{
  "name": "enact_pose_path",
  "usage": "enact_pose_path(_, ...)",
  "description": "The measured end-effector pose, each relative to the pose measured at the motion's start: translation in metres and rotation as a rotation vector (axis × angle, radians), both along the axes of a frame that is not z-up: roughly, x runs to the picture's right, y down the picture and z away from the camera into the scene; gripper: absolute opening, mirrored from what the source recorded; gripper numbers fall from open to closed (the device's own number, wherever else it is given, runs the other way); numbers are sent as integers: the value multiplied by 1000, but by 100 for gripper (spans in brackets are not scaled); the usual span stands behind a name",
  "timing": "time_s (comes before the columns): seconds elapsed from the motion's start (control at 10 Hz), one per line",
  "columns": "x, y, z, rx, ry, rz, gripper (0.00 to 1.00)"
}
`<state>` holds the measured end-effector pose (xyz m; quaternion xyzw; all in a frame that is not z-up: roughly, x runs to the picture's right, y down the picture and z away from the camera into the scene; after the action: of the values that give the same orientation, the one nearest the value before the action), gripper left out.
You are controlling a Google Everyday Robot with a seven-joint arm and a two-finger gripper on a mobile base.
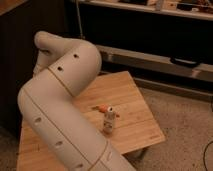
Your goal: Place the white sponge in the ceramic cup
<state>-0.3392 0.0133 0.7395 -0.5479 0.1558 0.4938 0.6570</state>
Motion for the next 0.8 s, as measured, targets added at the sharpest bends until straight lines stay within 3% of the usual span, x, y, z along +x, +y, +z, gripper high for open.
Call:
enact_pose_path(0.5, -5, 1, -1, 30, -22, 1, 0)
enact_pose_path(0.6, -5, 1, -8, 63, -50, 2, 0)
enact_pose_path(0.8, 4, -5, -27, 140, -173, -43, 0)
